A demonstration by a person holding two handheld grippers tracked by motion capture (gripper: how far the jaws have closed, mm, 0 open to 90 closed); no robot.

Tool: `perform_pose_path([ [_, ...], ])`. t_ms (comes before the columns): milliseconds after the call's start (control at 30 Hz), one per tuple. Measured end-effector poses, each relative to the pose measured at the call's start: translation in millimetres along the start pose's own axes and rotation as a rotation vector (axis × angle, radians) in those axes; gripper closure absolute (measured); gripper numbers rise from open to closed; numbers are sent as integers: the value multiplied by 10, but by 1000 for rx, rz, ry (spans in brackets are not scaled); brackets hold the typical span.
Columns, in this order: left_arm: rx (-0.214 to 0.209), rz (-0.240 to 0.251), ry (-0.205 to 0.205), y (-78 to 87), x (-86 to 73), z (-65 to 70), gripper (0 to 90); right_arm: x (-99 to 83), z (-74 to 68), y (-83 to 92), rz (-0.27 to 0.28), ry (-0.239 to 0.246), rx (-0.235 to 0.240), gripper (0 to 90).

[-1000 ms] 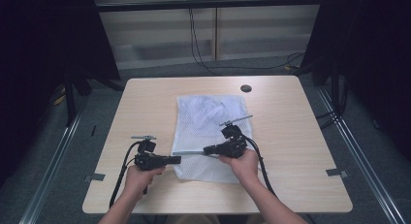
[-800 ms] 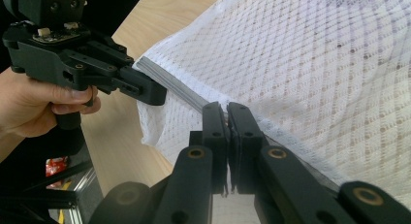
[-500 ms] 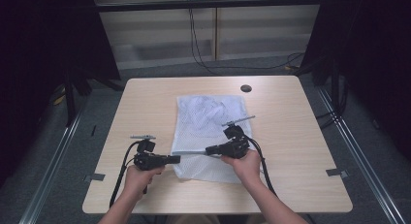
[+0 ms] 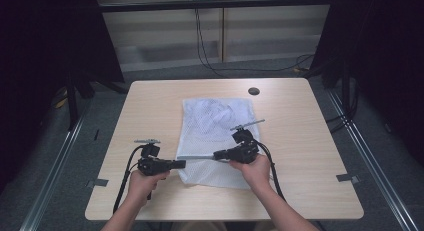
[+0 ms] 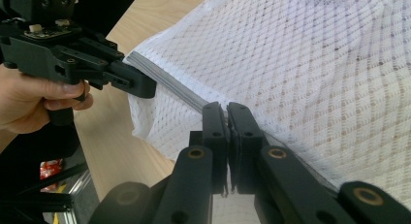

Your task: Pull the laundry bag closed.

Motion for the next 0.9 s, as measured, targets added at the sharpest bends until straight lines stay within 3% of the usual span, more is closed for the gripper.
perform_pose_path([
  [900, -1, 4, 5, 9, 5, -4, 875, -21, 20, 53, -8, 11, -6, 869],
])
Point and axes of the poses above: each handheld gripper's, and its own axes: y roughly backward along the jaws, x roughly out of its top, z roughly to its right, the point moved 8 cm from there along -y, roughly forward along the jaws, and after that the axes turned 12 degrees about x, right-handed, at the moved point
